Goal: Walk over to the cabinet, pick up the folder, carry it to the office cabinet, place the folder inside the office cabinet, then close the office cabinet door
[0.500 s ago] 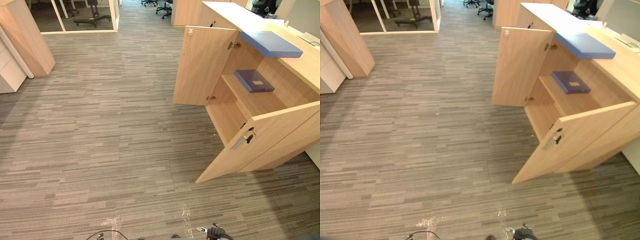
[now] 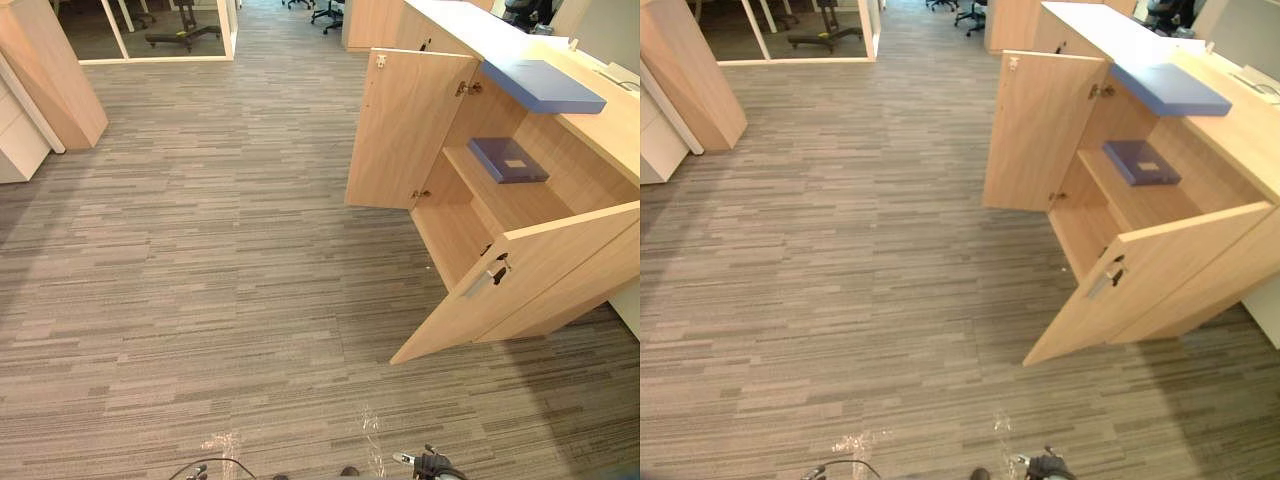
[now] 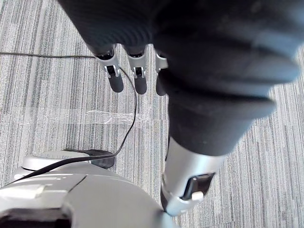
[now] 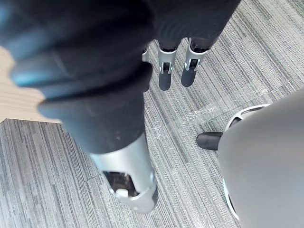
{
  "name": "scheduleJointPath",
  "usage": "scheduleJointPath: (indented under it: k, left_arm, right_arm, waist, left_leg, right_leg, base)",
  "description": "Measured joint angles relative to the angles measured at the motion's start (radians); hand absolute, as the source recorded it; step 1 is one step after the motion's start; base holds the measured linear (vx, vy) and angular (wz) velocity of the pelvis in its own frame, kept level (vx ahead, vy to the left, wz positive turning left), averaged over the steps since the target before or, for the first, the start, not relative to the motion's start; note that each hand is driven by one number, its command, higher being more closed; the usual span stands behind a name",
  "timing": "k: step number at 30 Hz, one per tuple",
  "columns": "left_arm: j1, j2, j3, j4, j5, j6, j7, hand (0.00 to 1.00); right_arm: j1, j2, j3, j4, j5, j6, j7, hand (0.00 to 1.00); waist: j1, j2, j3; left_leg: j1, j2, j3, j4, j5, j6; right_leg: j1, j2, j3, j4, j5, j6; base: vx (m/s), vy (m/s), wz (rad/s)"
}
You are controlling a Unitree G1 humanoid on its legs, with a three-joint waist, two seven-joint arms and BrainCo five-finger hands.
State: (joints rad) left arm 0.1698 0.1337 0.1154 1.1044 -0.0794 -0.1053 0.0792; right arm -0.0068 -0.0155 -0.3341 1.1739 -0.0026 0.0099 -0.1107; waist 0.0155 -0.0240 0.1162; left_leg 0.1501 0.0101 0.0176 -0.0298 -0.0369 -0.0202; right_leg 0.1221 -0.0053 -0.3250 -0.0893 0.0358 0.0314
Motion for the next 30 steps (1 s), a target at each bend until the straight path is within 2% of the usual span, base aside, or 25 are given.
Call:
scheduleJointPath:
  k: [30]
  left_arm:
    - [-0.001,0.000,0.001,0.000,0.002,0.000,0.000,0.00]
  right_arm:
    - [-0.001,0.000,0.003,-0.001,0.000,-0.001,0.000,0.00]
  waist:
    - [0.000,0.000,0.005]
  left_leg:
    - [0.000,0.000,-0.002,0.000,0.000,0.000]
  right_leg:
    - [0.001,0.000,-0.001,0.000,0.000,0.000]
  base:
    - [0.00,0.000,0.00]
